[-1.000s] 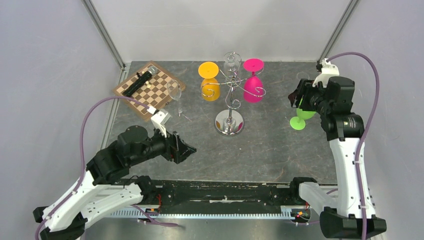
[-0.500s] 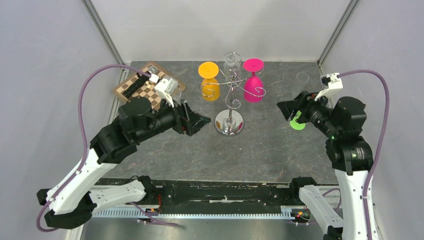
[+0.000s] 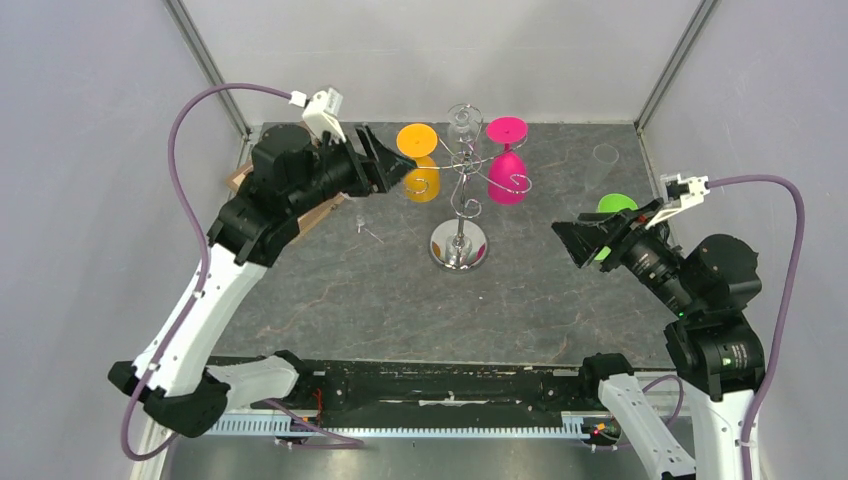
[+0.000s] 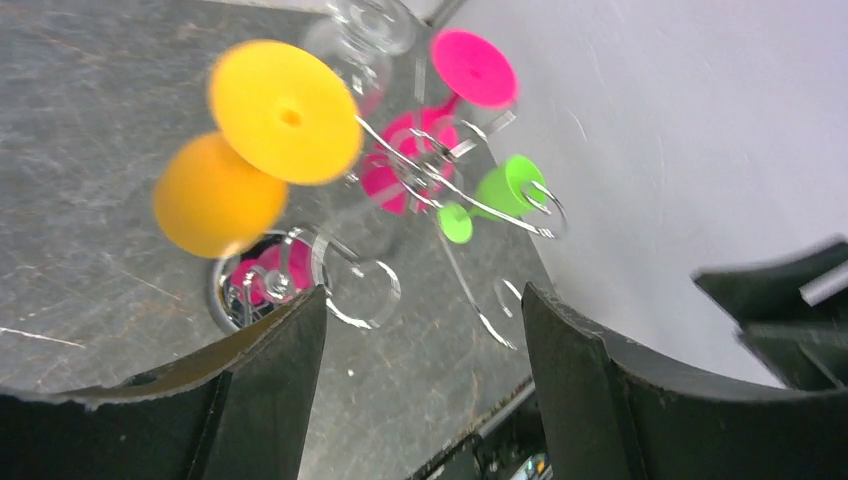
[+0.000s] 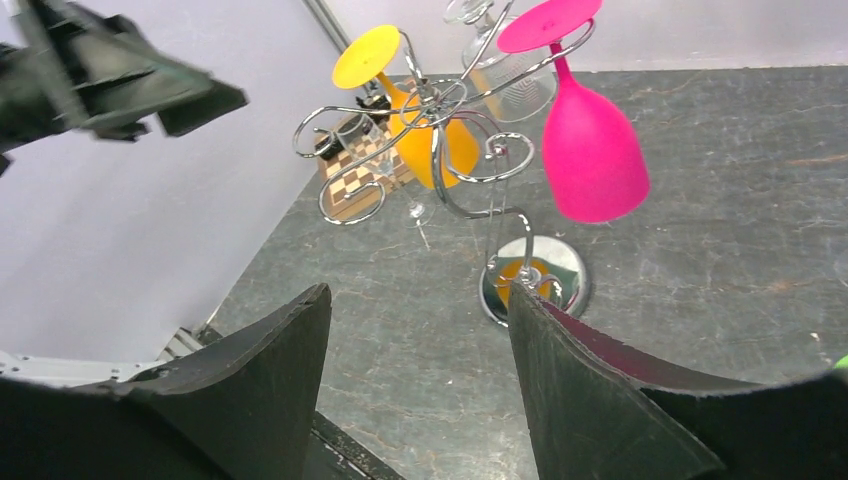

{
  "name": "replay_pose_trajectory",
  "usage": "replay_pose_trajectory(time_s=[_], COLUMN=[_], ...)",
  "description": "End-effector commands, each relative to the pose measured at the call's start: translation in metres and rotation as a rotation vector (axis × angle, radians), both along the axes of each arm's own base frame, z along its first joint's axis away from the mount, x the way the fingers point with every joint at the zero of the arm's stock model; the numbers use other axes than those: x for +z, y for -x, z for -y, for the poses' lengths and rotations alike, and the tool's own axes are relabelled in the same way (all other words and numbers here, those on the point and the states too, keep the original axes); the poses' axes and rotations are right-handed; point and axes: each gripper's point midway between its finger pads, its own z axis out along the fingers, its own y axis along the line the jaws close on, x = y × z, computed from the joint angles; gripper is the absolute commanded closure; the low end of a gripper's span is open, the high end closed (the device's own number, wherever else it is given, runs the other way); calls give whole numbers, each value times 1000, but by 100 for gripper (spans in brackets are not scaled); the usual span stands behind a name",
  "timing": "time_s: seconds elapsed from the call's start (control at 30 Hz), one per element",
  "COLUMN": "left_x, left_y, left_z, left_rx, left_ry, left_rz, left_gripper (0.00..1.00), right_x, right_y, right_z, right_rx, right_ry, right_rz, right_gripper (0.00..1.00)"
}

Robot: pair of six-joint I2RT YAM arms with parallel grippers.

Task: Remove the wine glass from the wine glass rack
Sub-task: Pick up the wine glass from the wine rack.

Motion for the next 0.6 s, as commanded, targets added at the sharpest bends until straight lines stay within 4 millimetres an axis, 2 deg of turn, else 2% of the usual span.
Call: replay_pose_trajectory(time_s=[0.0, 0.3, 0.57], left_x=[16, -8, -32], left_y=[-29, -79, -104], left_z=[-5, -25, -29], left_rx=[-17, 10, -1], left_ry=[117, 266, 384], left_rz=[-21, -151, -264], left_gripper=[23, 25, 28], right_x=[8, 11, 7], right_y=[12, 22, 22], right_z=[-6, -4, -3], right_rx=[37, 33, 28], right_ry=[-35, -24, -19], right_rz=[40, 66, 60], right_gripper=[32, 31, 31])
